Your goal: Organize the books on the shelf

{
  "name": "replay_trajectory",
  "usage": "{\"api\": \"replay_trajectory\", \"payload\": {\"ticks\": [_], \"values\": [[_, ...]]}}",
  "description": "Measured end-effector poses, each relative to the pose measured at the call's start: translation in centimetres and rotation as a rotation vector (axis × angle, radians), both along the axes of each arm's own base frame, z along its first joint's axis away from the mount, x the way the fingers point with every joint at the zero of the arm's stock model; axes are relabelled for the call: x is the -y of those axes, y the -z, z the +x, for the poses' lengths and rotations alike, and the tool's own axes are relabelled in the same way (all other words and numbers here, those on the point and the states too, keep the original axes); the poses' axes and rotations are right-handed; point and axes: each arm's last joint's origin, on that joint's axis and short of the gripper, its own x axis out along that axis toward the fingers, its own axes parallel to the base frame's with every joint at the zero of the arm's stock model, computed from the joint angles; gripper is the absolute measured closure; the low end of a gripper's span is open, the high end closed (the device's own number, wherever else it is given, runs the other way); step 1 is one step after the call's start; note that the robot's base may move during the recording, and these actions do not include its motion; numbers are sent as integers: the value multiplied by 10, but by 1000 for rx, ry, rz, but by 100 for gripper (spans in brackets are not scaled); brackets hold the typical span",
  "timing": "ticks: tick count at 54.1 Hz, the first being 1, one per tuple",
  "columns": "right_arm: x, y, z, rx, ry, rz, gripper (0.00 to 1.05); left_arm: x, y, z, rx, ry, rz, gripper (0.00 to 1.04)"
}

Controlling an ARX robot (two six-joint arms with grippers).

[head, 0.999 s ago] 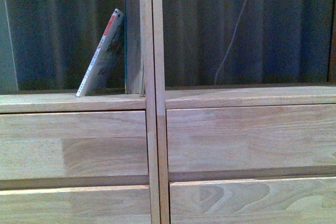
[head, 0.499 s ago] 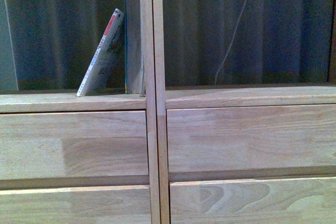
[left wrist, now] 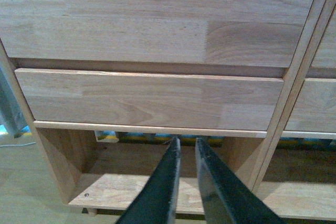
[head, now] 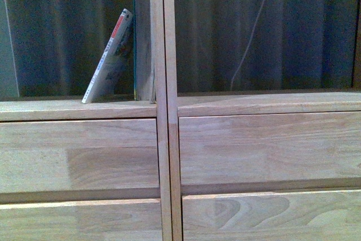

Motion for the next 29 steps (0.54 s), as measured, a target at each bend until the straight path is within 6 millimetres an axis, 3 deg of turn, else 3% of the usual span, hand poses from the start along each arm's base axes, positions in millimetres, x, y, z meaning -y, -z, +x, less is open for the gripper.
{"api": "replay_trajectory", "payload": {"ticks": [8, 15, 18, 29], "values": [[0, 0, 0, 0, 0, 0, 34, 0, 0, 0, 0, 0, 0, 44], [0, 0, 0, 0, 0, 0, 7, 0, 0, 0, 0, 0, 0, 14], [0, 0, 0, 0, 0, 0, 7, 0, 0, 0, 0, 0, 1, 6], [0, 0, 0, 0, 0, 0, 7, 0, 0, 0, 0, 0, 2, 7]]}}
